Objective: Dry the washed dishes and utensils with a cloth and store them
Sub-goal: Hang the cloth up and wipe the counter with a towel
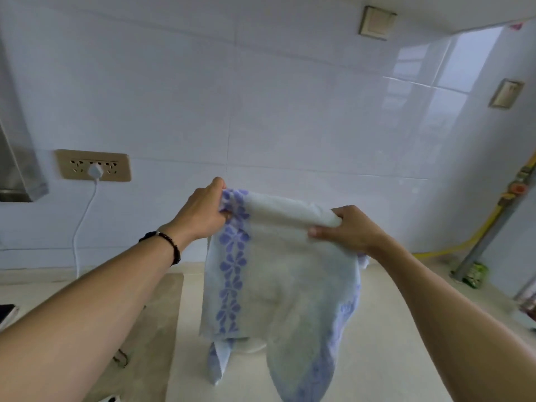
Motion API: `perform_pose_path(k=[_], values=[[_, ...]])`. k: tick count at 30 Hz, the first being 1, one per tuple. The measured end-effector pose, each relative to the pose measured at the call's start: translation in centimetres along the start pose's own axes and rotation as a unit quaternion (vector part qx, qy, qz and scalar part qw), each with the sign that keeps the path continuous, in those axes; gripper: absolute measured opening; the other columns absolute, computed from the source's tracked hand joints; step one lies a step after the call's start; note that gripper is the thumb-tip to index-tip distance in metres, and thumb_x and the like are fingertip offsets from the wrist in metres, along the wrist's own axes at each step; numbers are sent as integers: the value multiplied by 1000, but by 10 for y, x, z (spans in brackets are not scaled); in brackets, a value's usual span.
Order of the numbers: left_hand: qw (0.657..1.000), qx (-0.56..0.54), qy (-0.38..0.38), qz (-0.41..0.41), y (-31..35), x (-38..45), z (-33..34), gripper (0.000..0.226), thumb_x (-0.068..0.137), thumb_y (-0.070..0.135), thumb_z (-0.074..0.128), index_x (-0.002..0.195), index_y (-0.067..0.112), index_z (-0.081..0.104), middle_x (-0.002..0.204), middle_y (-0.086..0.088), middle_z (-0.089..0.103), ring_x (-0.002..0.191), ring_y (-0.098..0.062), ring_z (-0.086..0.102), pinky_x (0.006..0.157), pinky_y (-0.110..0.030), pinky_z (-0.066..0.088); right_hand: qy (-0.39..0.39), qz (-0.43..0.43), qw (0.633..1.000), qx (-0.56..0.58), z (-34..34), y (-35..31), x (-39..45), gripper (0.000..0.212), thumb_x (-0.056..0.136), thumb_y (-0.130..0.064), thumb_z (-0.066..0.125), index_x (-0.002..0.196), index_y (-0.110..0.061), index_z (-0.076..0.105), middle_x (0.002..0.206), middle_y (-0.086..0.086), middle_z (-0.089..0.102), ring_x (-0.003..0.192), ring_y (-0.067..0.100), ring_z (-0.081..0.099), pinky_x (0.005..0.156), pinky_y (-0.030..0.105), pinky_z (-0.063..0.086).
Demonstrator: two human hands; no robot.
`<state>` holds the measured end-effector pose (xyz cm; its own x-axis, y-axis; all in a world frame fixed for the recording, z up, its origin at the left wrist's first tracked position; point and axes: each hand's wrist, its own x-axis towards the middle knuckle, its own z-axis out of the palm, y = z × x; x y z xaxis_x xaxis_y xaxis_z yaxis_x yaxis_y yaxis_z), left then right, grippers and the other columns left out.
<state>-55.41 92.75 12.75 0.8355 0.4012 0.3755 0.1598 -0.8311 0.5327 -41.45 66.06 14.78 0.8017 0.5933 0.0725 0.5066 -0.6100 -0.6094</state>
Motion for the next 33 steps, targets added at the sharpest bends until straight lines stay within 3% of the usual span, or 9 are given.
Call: perform_pose_path(k=[3, 7, 9, 12, 16, 20, 25, 30, 33], values=[[999, 39, -9, -23, -14, 4, 8, 27, 90, 9, 61, 105, 8, 39, 86, -8, 54, 73, -25, 53, 53, -33, 38, -7, 34, 998, 45, 11, 3, 4, 65, 84, -73, 56, 68, -11, 52, 64, 1, 49, 57, 16, 46, 58, 28, 37], [996, 70, 23, -39, -24, 8, 16, 22, 91, 10, 57, 102, 11, 38, 91, -8, 54, 77, -31, 53, 58, -34, 35, 41, -32, 976, -210, 0, 15, 24, 51, 76, -56, 79, 64, -14, 52, 65, 4, 58, 74, 28, 62, 60, 31, 39], [995, 59, 76, -30, -18, 12, 16, 19, 91, 9, 57, 99, 10, 40, 93, -10, 54, 80, -33, 51, 62, -35, 36, 127, -57, 959, -245, -9, 7, 33, 43, 78, -52, 78, 68, -17, 54, 79, 10, 64, 90, 35, 62, 66, 33, 38], [990, 41, 132, -25, -3, 11, 3, 20, 88, 7, 64, 95, 4, 45, 88, -11, 54, 79, -32, 51, 61, -35, 38, 214, -83, 945, -233, -27, -10, 31, 37, 80, -50, 76, 78, -16, 63, 85, 12, 66, 92, 35, 60, 68, 33, 34], [994, -19, 104, -34, 8, -20, 0, 32, 79, -2, 67, 67, 12, 40, 66, -2, 49, 67, -26, 47, 50, -30, 29, 135, -89, 974, -161, -23, -1, 3, 31, 87, -29, 73, 68, -19, 50, 70, 3, 53, 85, 34, 58, 66, 33, 33], [987, -114, 45, -104, 18, -89, 22, 43, 75, -2, 74, 62, 15, 37, 59, 1, 40, 57, -18, 36, 51, -29, 25, 42, -75, 991, -103, 6, 29, -42, 33, 86, -18, 71, 62, -22, 50, 66, 0, 55, 75, 27, 54, 63, 32, 36], [970, -160, -37, -182, 23, -185, 50, 29, 57, 21, 70, 75, 12, 49, 69, 1, 53, 64, -16, 48, 57, -27, 37, -88, -56, 991, -87, 42, 78, -107, 23, 83, -17, 75, 69, -26, 59, 71, 0, 61, 71, 19, 56, 59, 27, 41], [942, -140, -82, -294, -1, -254, 101, 24, 77, 13, 74, 89, 12, 54, 83, -2, 61, 75, -18, 57, 60, -28, 42, -235, -16, 969, -78, 90, 121, -156, 21, 79, -15, 80, 78, -28, 63, 78, -1, 63, 72, 15, 57, 62, 24, 44], [929, -106, -79, -344, -24, -267, 133, 33, 80, 19, 74, 104, 13, 51, 97, -6, 62, 78, -17, 58, 59, -29, 41, -181, 7, 982, -58, 124, 143, -153, 16, 79, -17, 80, 84, -22, 66, 80, 0, 64, 80, 21, 60, 63, 27, 43]])
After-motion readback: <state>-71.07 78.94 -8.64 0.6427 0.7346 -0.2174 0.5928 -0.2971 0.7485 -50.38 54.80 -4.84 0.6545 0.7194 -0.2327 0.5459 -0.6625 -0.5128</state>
